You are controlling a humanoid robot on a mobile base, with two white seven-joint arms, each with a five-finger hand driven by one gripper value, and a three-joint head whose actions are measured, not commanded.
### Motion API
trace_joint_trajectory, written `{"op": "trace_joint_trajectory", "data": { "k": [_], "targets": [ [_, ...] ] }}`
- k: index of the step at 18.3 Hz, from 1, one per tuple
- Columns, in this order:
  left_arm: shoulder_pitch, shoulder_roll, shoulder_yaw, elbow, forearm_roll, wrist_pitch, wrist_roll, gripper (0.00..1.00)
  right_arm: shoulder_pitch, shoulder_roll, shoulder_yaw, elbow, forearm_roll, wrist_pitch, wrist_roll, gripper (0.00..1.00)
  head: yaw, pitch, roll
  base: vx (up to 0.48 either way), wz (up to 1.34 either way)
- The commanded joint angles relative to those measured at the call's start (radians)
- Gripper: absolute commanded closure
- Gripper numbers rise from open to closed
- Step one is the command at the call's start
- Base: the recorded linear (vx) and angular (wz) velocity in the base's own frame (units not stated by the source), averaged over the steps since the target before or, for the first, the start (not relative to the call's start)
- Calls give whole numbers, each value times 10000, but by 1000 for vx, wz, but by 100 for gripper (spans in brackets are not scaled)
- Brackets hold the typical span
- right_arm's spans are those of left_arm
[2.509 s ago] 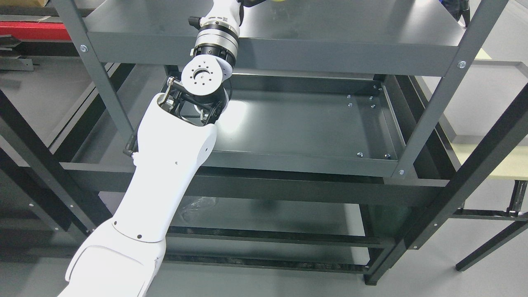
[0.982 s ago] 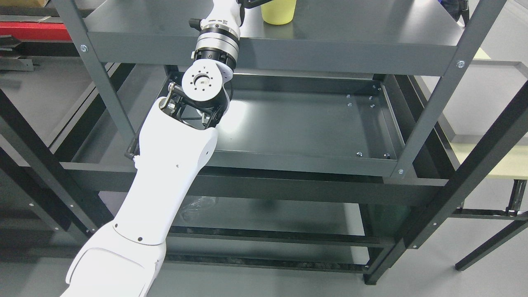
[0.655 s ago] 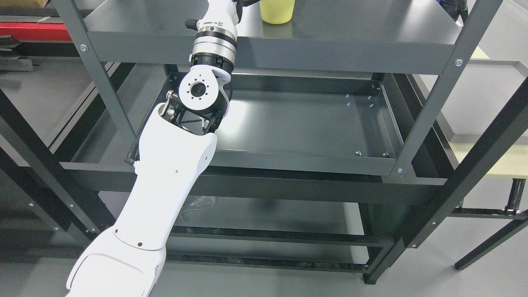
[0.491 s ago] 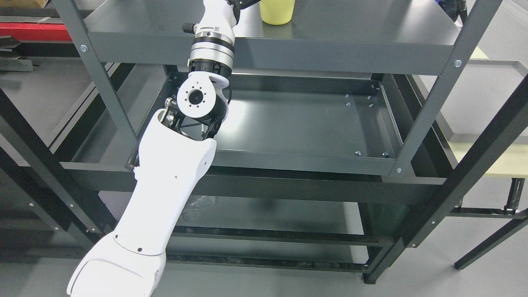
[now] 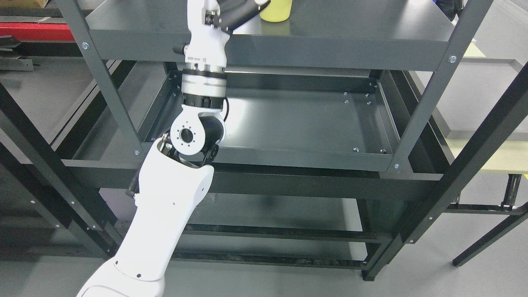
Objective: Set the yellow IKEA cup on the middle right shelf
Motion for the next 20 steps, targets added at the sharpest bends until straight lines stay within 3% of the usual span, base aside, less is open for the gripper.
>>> {"op": "trace_joint_trajectory", "data": {
  "k": [1,6,11,13,15,17,20],
  "targets": [
    [2141,352,267,-1304,-29,-797,-487,1,138,-175,169,0,-245,-48,-8,1,0,0,0,-30,-4],
    [4260,444,-346,-2212,-29,-1456,-795,1,138,-175,169,0,-245,-48,-8,1,0,0,0,-25,-29],
    [6438,1149,-455,-2106,-44,-1688,-780,1,138,-175,169,0,-245,-48,-8,1,0,0,0,-57,-15],
    [6687,1166,-150,-1526,-44,-1566,-734,1,138,-175,169,0,-245,-48,-8,1,0,0,0,-93,-70],
    [6779,1074,433,-911,-151,-910,-749,1,138,-175,169,0,-245,-48,-8,1,0,0,0,-108,-72],
    [7100,1058,1030,-801,-167,621,-749,1,138,-175,169,0,-245,-48,-8,1,0,0,0,-141,-39],
    [7606,1042,1432,-801,-182,1562,-749,1,138,-175,169,0,-245,-48,-8,1,0,0,0,-171,6]
  ]
}}
